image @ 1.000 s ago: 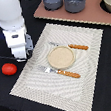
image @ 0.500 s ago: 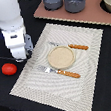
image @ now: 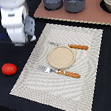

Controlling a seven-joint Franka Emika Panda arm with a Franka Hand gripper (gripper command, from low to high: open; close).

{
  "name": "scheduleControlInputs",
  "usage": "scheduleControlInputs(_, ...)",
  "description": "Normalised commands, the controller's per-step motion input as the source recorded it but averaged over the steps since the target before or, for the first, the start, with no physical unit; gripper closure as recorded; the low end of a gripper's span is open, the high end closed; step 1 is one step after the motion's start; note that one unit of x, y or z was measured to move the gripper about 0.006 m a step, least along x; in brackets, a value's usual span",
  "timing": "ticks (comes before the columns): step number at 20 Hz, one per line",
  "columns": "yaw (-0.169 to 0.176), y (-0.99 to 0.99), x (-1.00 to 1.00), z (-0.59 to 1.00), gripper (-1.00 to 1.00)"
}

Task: Place the pan onto the stove and place the fish and sausage into the pan.

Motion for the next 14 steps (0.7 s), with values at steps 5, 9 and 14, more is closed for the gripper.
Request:
scheduleControlInputs(5, -0.012, 1.0, 0.22, 0.89, 1.0)
scheduleControlInputs(9, -0.012, 0.95, 0.38, 0.56, 1.0)
scheduleControlInputs(14, -0.003, 0.93, 0.42, 0.36, 1.0)
